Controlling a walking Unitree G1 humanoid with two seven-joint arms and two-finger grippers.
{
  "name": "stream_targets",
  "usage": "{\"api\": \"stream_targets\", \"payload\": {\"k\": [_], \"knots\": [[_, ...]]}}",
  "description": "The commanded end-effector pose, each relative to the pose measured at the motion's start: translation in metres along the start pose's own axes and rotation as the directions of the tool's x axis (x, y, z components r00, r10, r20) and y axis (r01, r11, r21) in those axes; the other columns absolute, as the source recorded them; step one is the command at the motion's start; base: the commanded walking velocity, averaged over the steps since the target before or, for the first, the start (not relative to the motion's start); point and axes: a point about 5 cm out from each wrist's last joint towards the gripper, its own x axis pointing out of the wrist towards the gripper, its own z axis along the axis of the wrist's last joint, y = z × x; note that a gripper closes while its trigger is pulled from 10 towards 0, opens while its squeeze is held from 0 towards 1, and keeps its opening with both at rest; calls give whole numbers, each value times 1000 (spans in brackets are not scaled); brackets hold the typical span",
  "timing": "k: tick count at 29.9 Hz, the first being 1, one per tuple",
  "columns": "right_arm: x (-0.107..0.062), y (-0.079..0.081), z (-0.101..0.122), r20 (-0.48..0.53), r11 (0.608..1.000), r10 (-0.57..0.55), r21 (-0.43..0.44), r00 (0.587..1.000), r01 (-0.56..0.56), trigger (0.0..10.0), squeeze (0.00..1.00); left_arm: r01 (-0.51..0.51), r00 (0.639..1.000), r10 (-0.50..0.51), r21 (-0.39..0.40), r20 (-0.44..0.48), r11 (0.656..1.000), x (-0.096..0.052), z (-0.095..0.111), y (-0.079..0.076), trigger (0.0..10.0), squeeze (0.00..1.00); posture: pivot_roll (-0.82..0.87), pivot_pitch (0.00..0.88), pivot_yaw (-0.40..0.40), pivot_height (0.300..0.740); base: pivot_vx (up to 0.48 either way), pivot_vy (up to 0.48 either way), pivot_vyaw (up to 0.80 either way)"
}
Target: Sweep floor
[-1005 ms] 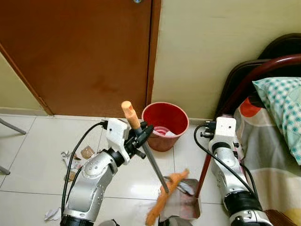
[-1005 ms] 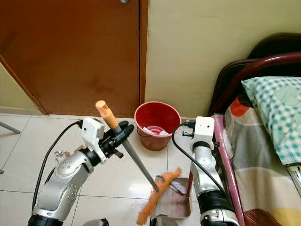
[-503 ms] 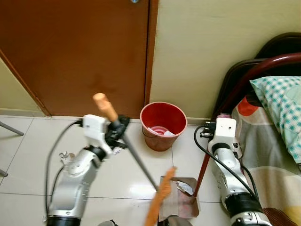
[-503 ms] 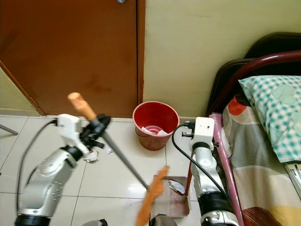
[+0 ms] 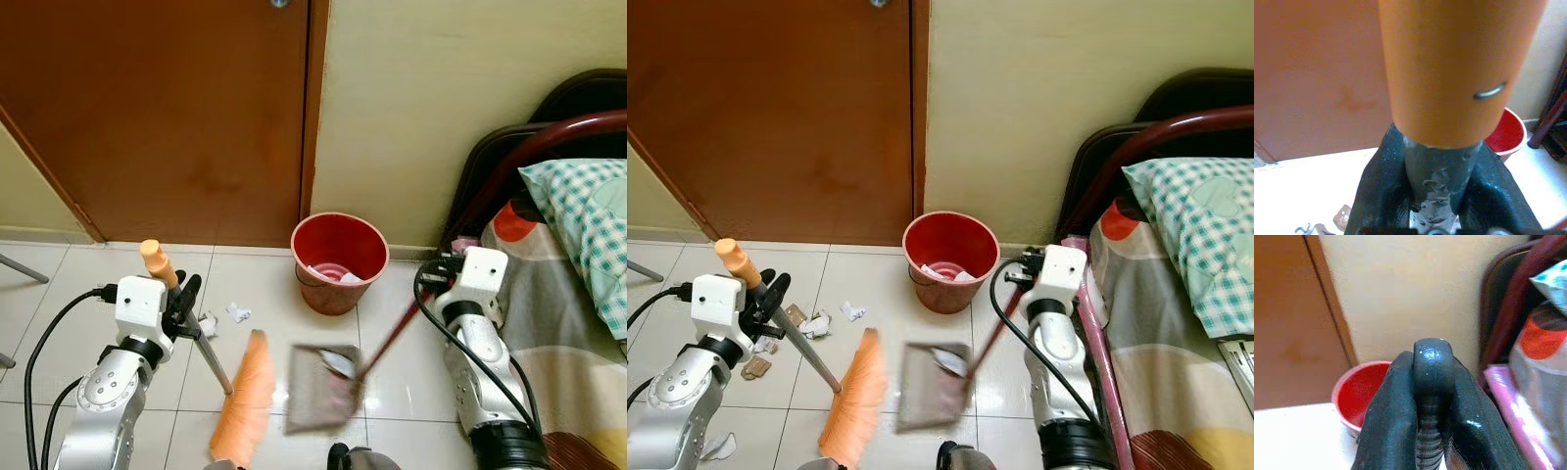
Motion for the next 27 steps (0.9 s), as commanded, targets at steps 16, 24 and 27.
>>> {"api": "stream_targets", "payload": {"k": [16,24,27], "knots": [[31,78,112,253,941,207,214,945,-263,10000,0,-132,978,151,137,-143,982,-1,-34,2,10000,0,96,117,-23,740,0,0,0],[37,84,175,420,930,223,178,879,-321,10000,0,-123,981,140,125,-137,985,3,-33,-4,10000,0,86,118,-24,740,0,0,0],[34,78,204,516,942,237,85,823,-325,10000,0,-115,982,132,122,-137,986,3,-35,-8,10000,0,84,118,-26,740,0,0,0]]}}
